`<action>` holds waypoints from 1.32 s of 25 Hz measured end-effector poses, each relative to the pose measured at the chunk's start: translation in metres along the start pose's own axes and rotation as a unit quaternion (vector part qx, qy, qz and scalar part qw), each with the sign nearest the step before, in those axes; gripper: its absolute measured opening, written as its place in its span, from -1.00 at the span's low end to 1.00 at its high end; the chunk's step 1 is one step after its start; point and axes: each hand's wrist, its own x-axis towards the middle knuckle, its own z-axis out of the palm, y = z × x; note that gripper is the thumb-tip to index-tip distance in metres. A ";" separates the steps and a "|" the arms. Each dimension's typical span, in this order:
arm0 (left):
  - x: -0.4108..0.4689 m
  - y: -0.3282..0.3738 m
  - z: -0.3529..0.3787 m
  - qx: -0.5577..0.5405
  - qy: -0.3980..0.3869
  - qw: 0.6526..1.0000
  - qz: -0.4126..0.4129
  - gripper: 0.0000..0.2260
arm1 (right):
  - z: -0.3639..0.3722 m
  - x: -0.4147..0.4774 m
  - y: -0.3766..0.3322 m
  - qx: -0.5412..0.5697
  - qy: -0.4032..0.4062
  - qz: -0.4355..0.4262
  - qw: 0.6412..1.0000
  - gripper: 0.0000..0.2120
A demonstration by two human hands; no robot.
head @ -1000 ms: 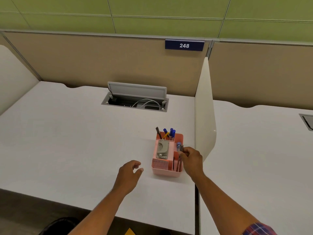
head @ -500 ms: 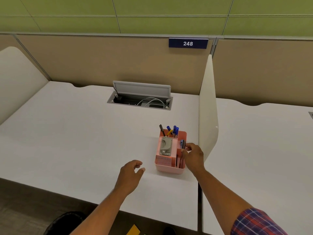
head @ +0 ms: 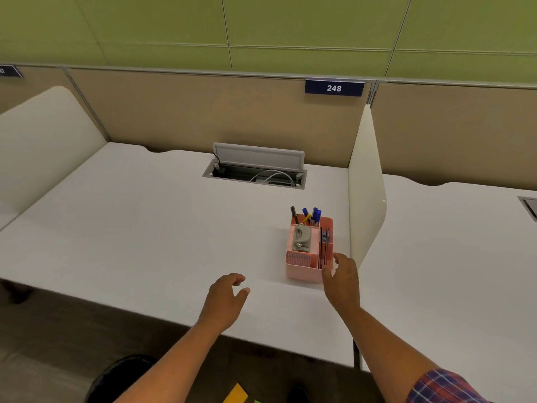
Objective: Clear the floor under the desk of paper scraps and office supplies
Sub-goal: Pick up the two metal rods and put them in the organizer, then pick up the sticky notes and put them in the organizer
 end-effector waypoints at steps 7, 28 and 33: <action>-0.071 -0.073 -0.025 0.003 -0.025 1.000 0.011 -0.64 | 0.025 -0.128 -0.016 -0.075 -0.023 -0.042 0.996 -0.50; -0.146 -0.369 0.112 0.085 -0.069 0.986 -0.128 -0.65 | 0.232 -0.308 0.199 -0.253 -0.308 -0.047 0.916 -0.48; -0.127 -0.468 0.229 0.073 -0.093 0.981 -0.154 -0.64 | 0.324 -0.306 0.321 -0.270 -0.336 -0.022 0.902 -0.50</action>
